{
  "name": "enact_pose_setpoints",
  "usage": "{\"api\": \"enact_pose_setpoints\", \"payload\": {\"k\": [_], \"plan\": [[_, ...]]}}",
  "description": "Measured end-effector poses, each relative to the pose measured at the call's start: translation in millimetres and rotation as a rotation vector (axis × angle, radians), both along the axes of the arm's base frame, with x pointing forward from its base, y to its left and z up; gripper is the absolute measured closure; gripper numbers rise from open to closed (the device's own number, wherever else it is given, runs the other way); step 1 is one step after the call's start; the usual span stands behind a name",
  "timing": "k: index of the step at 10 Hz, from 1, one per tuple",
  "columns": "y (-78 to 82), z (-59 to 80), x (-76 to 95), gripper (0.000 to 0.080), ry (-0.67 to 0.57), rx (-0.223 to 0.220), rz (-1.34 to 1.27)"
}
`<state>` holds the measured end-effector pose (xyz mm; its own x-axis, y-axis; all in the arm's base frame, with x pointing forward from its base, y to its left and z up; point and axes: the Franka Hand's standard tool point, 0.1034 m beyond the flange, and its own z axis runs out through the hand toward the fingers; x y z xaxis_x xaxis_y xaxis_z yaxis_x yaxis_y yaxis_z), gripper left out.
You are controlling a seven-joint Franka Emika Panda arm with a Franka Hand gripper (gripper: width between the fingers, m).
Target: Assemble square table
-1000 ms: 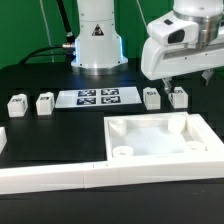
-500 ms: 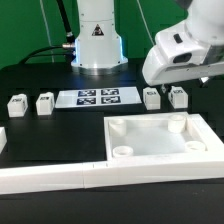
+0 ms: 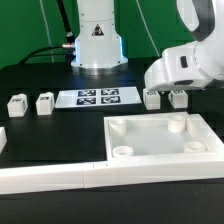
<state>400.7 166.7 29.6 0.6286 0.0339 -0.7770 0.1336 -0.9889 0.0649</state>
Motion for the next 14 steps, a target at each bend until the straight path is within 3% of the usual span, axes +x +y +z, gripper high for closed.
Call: {"api": "enact_pose_setpoints", "payload": {"k": [3,5,7,8,9,14], "plan": [[9.0,-17.4,-22.8,0.0150,0.047,-0.028,-0.080],[8.7,-17.4,-21.8,0.0150,0.045,-0.025,-0.077],[8.7,-17.8,-22.1,0.0422,0.046,-0.025,-0.077],[8.9,-17.4,-22.5,0.0422,0.048,-0.025,-0.077],[8.9,-17.4,-22.5,0.0509,0.048,-0.025,-0.077],[8.9,-17.3,-22.4,0.0509,0.048,-0.025,-0.077]]}}
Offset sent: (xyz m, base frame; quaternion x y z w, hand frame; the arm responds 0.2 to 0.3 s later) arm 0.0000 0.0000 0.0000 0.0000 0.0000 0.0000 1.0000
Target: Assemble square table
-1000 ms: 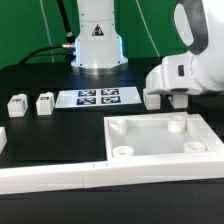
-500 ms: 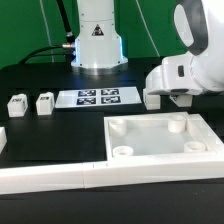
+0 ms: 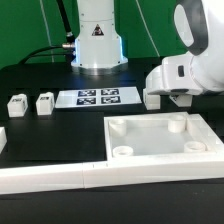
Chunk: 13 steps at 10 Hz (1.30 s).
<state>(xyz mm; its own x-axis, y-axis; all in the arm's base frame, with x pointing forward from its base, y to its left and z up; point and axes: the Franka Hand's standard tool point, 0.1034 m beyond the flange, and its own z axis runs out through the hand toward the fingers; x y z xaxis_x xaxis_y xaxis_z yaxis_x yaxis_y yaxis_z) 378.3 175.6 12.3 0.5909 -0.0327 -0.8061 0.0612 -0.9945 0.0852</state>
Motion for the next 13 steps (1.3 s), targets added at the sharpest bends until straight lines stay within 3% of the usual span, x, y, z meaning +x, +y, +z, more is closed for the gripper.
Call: {"api": "enact_pose_setpoints", "payload": {"k": [1,3,5,6,7,8,9,12,13], "plan": [[-2.0,5.6,3.4,0.0509,0.002,0.011,0.007],[-17.6,58.1,35.4,0.0509,-0.043,0.072,0.030],[-36.4,97.5,46.6,0.0509,-0.077,0.098,0.044],[-44.8,102.1,48.0,0.0509,-0.088,0.090,0.031],[-37.8,93.4,56.3,0.0509,-0.203,0.107,0.031],[-37.3,94.8,54.9,0.0509,-0.259,0.111,0.034],[-38.1,97.1,65.4,0.0509,-0.368,0.134,0.041],[-69.4,151.0,142.4,0.0509,-0.596,0.194,0.089],[-72.1,163.2,152.8,0.0509,-0.672,0.203,0.108]]}}
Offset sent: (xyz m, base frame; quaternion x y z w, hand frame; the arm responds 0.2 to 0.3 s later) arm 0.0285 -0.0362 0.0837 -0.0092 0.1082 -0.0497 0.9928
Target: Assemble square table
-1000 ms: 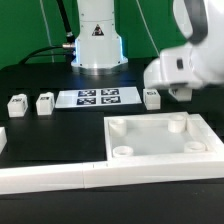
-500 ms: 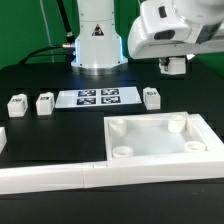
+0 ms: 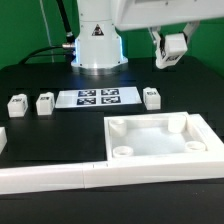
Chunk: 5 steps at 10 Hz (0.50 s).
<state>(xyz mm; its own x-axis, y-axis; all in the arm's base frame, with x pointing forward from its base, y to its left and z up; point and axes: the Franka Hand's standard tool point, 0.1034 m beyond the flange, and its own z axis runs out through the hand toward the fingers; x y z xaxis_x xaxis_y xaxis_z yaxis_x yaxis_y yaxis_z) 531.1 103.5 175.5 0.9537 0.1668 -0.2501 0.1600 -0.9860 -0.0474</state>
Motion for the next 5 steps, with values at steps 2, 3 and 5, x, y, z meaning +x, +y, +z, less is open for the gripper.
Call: {"api": "enact_pose_setpoints", "payload": {"k": [2,3,5], "plan": [[2.3,-8.3,-2.0,0.0509,-0.167,0.024,-0.009],[2.7,-7.4,2.6,0.0509,-0.237,0.034,-0.012],[3.8,-16.9,19.0,0.0509,-0.435,0.067,-0.016]]}}
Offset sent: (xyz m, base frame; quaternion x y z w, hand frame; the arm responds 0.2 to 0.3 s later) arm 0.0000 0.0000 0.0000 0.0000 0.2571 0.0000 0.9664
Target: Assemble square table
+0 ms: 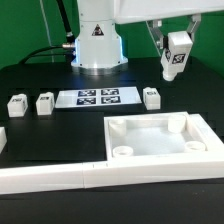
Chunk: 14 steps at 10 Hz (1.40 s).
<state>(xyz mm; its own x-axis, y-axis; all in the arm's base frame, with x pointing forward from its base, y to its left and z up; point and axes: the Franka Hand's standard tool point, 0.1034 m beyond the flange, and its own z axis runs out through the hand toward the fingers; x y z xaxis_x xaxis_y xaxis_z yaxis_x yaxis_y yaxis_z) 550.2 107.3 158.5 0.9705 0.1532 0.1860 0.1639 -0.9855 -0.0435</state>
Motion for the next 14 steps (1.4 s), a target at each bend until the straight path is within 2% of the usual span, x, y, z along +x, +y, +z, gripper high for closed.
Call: {"api": "enact_pose_setpoints", "payload": {"k": [1,2,3,5,8,9,11,14], "plan": [[0.5,-0.7,24.4,0.0509,-0.050,0.016,-0.001],[3.9,3.0,54.3,0.0509,-0.172,0.039,-0.009],[11.1,3.0,67.2,0.0509,-0.282,0.063,-0.017],[9.0,0.0,62.5,0.0509,-0.378,0.075,-0.021],[8.6,-6.3,60.7,0.0509,-0.370,0.072,-0.016],[6.8,-18.0,60.1,0.0509,-0.355,0.064,-0.008],[5.1,-31.1,74.0,0.0508,-0.361,0.063,-0.010],[5.9,-56.9,77.7,0.0508,-0.353,0.063,-0.003]]}}
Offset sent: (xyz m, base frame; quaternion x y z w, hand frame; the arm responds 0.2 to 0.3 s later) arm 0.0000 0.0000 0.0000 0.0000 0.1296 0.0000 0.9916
